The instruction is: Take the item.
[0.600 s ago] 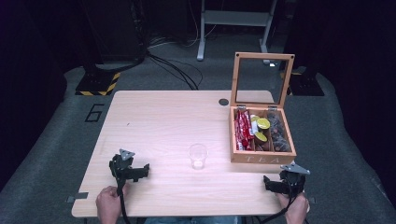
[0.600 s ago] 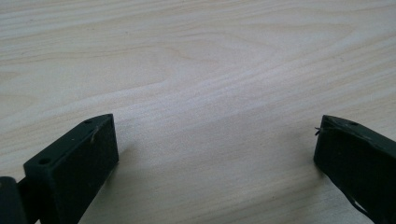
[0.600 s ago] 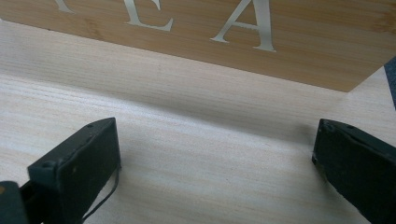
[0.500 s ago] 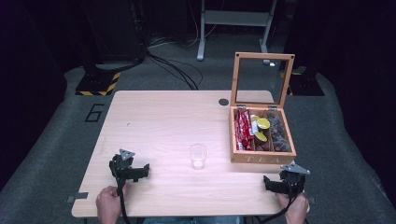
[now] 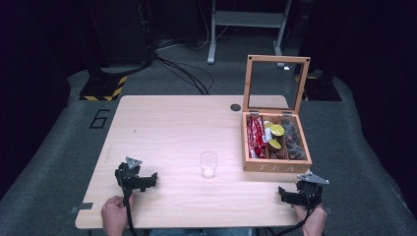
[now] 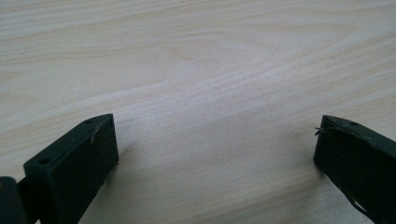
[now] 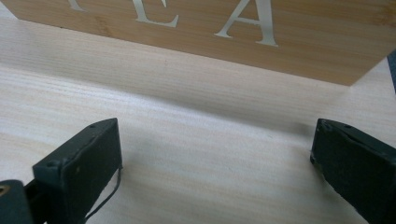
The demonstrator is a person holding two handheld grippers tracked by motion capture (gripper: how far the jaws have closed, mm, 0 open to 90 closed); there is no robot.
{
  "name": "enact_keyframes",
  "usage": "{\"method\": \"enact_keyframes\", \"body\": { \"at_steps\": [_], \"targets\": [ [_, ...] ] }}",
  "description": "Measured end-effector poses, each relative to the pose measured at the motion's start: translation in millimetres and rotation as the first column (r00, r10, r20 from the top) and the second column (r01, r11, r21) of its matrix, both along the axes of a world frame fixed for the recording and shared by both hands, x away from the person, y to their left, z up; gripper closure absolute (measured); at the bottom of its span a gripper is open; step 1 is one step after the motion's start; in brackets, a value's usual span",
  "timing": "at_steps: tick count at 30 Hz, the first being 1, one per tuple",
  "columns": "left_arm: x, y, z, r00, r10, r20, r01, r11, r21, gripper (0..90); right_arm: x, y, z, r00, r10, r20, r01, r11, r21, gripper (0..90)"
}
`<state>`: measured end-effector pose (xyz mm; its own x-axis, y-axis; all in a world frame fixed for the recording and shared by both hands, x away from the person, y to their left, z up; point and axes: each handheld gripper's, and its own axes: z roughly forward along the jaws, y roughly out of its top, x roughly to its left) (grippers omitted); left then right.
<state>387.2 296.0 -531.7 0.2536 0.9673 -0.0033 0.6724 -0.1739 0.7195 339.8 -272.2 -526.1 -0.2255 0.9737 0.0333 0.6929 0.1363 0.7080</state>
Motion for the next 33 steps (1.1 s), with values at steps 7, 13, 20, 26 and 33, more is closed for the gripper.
{"method": "enact_keyframes", "body": {
  "at_steps": [7,13,20,26,33],
  "targets": [
    [-0.1,0.3,0.1,1.0,-0.003,-0.001,0.003,1.0,0.007,0.0,-8.2,-1.7,9.6,0.9999,0.009,0.015,-0.009,1.0,0.0,2.2],
    [-0.1,0.4,0.2,1.0,-0.004,-0.002,0.004,1.0,0.007,0.0,-10.3,-2.1,22.8,0.9996,0.021,0.022,-0.021,0.9997,0.009,2.2],
    [-0.1,0.3,0.1,1.0,-0.003,-0.001,0.003,1.0,0.007,0.0,-13.6,-1.0,37.1,0.9989,0.03,0.036,-0.031,0.9995,0.01,2.3],
    [-0.1,0.3,0.1,1.0,-0.003,-0.001,0.003,1.0,0.007,0.0,-12.7,-2.9,51.0,0.9981,0.039,0.047,-0.039,0.9992,-0.006,2.3],
    [-0.2,0.5,0.5,1.0,-0.006,-0.008,0.006,1.0,0.006,0.0,-8.4,-3.2,66.8,0.9968,0.048,0.063,-0.048,0.9988,-0.013,2.3]
  ]
}}
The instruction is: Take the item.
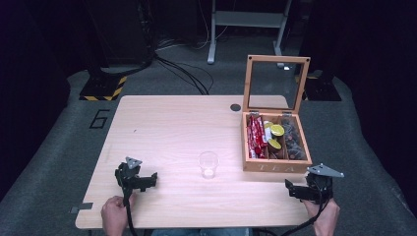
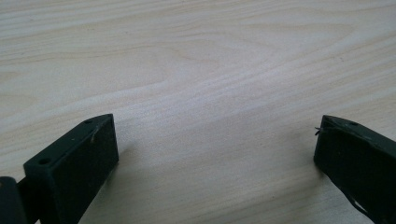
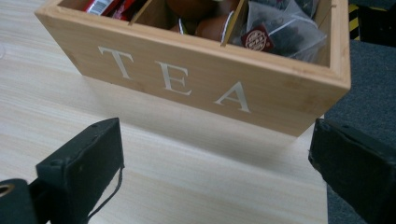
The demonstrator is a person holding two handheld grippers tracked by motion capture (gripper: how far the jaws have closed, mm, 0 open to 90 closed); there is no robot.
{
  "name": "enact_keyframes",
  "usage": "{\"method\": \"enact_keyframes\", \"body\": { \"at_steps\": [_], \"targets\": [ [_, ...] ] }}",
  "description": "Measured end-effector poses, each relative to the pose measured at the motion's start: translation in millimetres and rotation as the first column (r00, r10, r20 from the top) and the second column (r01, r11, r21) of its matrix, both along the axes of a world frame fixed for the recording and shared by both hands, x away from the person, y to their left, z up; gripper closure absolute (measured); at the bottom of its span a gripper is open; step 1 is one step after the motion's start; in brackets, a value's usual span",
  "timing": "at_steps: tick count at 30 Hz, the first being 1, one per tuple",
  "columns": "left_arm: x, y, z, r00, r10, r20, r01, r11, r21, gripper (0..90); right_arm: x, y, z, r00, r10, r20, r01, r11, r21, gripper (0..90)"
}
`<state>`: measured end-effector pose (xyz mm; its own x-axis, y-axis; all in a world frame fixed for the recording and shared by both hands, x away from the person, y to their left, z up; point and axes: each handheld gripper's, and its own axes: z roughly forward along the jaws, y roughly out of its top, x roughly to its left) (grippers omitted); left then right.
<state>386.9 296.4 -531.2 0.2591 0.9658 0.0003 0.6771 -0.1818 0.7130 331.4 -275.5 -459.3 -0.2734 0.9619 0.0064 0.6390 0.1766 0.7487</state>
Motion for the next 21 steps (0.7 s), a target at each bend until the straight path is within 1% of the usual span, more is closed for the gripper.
{"method": "enact_keyframes", "body": {
  "at_steps": [1,2,5,7,9,11,13,14,15,16,17,18,19,20,21],
  "targets": [
    [0.1,-0.2,-0.3,1.0,0.002,0.006,-0.002,1.0,0.001,0.0,0.8,-0.3,2.0,1.0,0.005,0.0,-0.005,1.0,-0.005,2.3],
    [0.0,-0.2,-0.3,1.0,0.003,0.004,-0.003,1.0,0.0,0.0,2.0,0.0,4.7,1.0,0.0,0.0,0.0,1.0,-0.004,2.3],
    [0.1,0.1,-0.1,1.0,0.0,0.002,0.0,1.0,0.001,0.0,6.6,0.4,13.9,0.9999,0.011,0.009,-0.011,0.9998,-0.015,2.5],
    [0.2,-0.1,-0.3,1.0,0.002,0.006,-0.002,1.0,0.001,0.0,8.3,0.8,16.3,0.9998,0.012,0.013,-0.011,0.9997,-0.02,2.5],
    [0.1,0.0,-0.1,1.0,0.0,0.001,0.0,1.0,0.0,0.0,15.2,1.0,23.2,0.9996,0.024,0.016,-0.023,0.9995,-0.022,2.6],
    [0.0,0.0,0.0,1.0,0.0,0.001,0.0,1.0,0.0,0.0,17.0,1.0,24.6,0.9996,0.025,0.015,-0.025,0.9994,-0.025,2.6],
    [0.0,0.0,0.0,1.0,0.0,0.0,0.0,1.0,0.0,0.0,24.4,1.9,28.7,0.9995,0.029,0.014,-0.028,0.999,-0.035,2.7],
    [0.0,0.0,0.0,1.0,0.0,0.0,0.0,1.0,0.0,0.0,24.4,1.9,28.7,0.9995,0.029,0.014,-0.028,0.999,-0.035,2.7],
    [0.0,-0.3,-0.3,1.0,0.003,0.005,-0.003,1.0,0.0,0.0,26.8,1.8,29.6,0.9994,0.032,0.013,-0.032,0.9988,-0.036,2.7],
    [0.1,-0.2,-0.3,1.0,0.003,0.004,-0.003,1.0,0.0,0.0,32.3,1.6,31.1,0.9992,0.038,0.01,-0.038,0.9989,-0.029,3.0],
    [0.1,-0.2,-0.3,1.0,0.003,0.004,-0.003,1.0,0.0,0.0,32.3,1.6,31.1,0.9992,0.038,0.01,-0.038,0.9989,-0.029,3.0],
    [0.2,0.0,-0.2,1.0,0.001,0.004,-0.001,1.0,0.001,0.0,36.9,1.2,31.8,0.9992,0.039,0.008,-0.038,0.9988,-0.031,4.4],
    [0.1,0.1,0.0,1.0,0.0,0.002,0.0,1.0,0.001,0.0,36.9,1.2,31.8,0.9992,0.039,0.008,-0.038,0.9988,-0.031,4.4],
    [0.2,0.0,-0.2,1.0,0.0,0.003,0.0,1.0,0.001,0.0,43.1,0.3,32.5,0.9994,0.035,0.007,-0.035,0.9988,-0.034,6.5],
    [0.2,0.0,-0.2,1.0,0.0,0.003,0.0,1.0,0.001,0.0,43.1,0.3,32.5,0.9994,0.035,0.007,-0.035,0.9988,-0.034,6.5]
  ]
}}
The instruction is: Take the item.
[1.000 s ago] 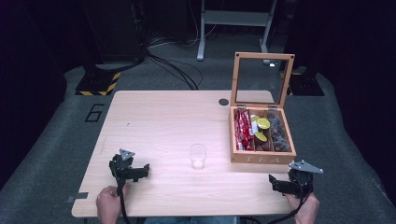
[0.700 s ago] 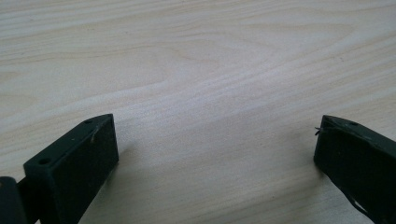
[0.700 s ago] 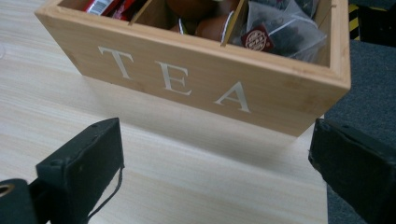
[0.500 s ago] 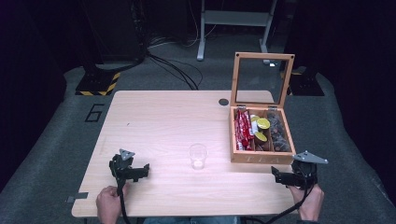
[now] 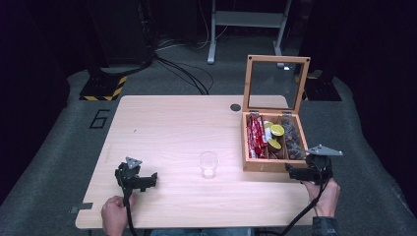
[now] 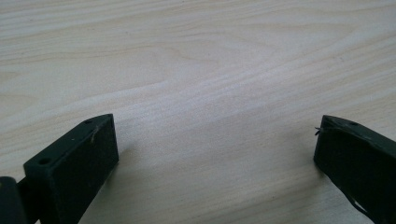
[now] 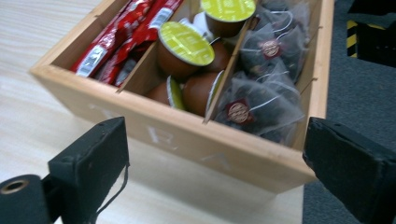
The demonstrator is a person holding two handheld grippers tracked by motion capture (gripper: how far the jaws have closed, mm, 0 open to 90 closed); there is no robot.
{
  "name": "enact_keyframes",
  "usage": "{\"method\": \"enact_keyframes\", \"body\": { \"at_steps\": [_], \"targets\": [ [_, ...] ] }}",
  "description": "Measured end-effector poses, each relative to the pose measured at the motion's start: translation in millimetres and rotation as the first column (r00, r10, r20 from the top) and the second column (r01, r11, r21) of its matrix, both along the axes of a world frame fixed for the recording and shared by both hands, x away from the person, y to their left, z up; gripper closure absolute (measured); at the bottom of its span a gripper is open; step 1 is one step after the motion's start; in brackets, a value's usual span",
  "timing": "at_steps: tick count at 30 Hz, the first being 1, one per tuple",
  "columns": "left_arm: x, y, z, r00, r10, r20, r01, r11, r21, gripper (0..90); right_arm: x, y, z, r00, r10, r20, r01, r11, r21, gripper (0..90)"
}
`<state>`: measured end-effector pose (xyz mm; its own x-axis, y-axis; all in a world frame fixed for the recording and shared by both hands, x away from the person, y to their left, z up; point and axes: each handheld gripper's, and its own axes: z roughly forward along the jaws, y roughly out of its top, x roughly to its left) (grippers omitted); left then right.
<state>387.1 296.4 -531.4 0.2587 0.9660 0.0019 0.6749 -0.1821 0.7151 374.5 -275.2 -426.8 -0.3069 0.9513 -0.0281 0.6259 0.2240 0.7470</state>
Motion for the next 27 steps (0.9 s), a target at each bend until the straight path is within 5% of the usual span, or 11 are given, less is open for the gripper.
{"method": "enact_keyframes", "body": {
  "at_steps": [10,17,27],
  "targets": [
    [-0.1,0.0,0.1,1.0,0.0,-0.003,0.0,1.0,-0.001,0.0,26.4,-7.2,1.6,0.9996,-0.007,-0.028,0.007,1.0,0.0,14.4],
    [0.0,0.0,0.0,1.0,0.0,0.001,0.0,1.0,0.0,0.0,37.6,-12.5,-1.7,0.9984,-0.021,-0.053,0.024,0.9982,0.054,31.0],
    [0.0,-0.2,-0.2,1.0,0.002,0.003,-0.002,1.0,0.001,0.0,51.2,-10.5,-4.4,0.9949,-0.038,-0.093,0.041,0.9988,0.028,46.9]
  ]
}}
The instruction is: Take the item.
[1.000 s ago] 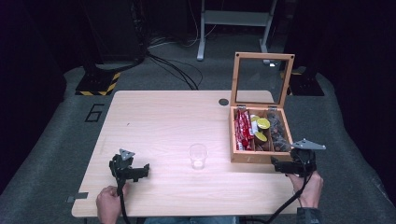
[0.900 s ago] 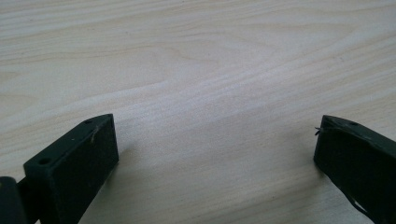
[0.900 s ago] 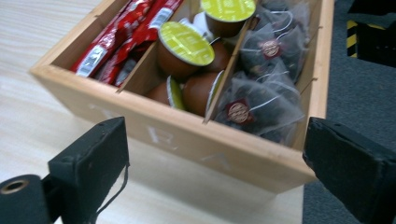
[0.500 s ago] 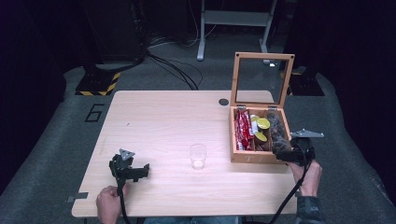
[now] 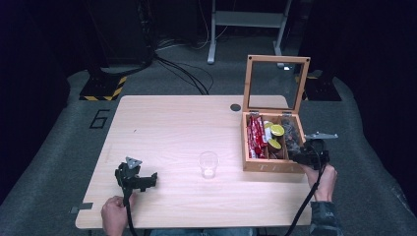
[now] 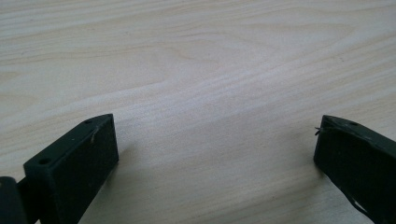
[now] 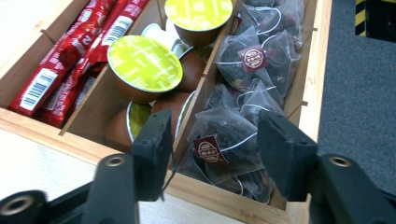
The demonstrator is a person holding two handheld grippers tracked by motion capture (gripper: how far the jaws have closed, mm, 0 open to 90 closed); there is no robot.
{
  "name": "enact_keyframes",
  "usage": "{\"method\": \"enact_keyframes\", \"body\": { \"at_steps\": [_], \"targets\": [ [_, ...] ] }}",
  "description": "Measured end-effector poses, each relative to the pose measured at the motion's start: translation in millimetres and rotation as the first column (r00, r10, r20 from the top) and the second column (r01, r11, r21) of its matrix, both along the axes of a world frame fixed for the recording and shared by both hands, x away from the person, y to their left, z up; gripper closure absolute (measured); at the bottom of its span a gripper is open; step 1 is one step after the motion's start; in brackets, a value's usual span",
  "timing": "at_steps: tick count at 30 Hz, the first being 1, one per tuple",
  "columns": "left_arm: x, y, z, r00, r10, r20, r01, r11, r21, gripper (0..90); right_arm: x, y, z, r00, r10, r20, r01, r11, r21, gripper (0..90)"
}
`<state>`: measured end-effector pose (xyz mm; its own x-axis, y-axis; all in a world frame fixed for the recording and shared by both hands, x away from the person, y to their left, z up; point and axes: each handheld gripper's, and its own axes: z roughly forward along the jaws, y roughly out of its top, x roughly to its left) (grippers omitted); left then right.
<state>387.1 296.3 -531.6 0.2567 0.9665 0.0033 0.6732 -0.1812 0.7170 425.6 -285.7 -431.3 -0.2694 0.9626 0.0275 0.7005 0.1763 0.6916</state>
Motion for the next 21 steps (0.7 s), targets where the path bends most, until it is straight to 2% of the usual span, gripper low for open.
{"method": "enact_keyframes", "body": {
  "at_steps": [4,9,12,15,21],
  "targets": [
    [0.0,0.0,0.0,1.0,0.0,0.0,0.0,1.0,0.0,0.0,3.5,-1.8,-1.1,0.9995,-0.025,-0.018,0.025,0.9996,-0.011,56.8],
    [0.0,0.0,0.0,1.0,0.0,0.0,0.0,1.0,0.0,0.0,7.9,-2.5,-5.4,0.9991,-0.02,-0.038,0.019,0.9996,-0.019,57.8],
    [0.0,0.2,0.2,1.0,-0.002,-0.003,0.002,1.0,-0.001,0.0,13.3,0.0,-10.0,0.9983,-0.029,-0.05,0.026,0.9977,-0.063,61.6],
    [0.0,0.0,0.0,1.0,0.0,0.0,0.0,1.0,0.0,0.0,15.9,1.2,-12.8,0.9975,-0.032,-0.063,0.026,0.9962,-0.083,64.2],
    [0.0,0.0,0.0,1.0,0.0,0.0,0.0,1.0,0.0,0.0,18.3,2.2,-16.2,0.9965,-0.019,-0.081,0.014,0.9979,-0.063,76.9]
  ]
}}
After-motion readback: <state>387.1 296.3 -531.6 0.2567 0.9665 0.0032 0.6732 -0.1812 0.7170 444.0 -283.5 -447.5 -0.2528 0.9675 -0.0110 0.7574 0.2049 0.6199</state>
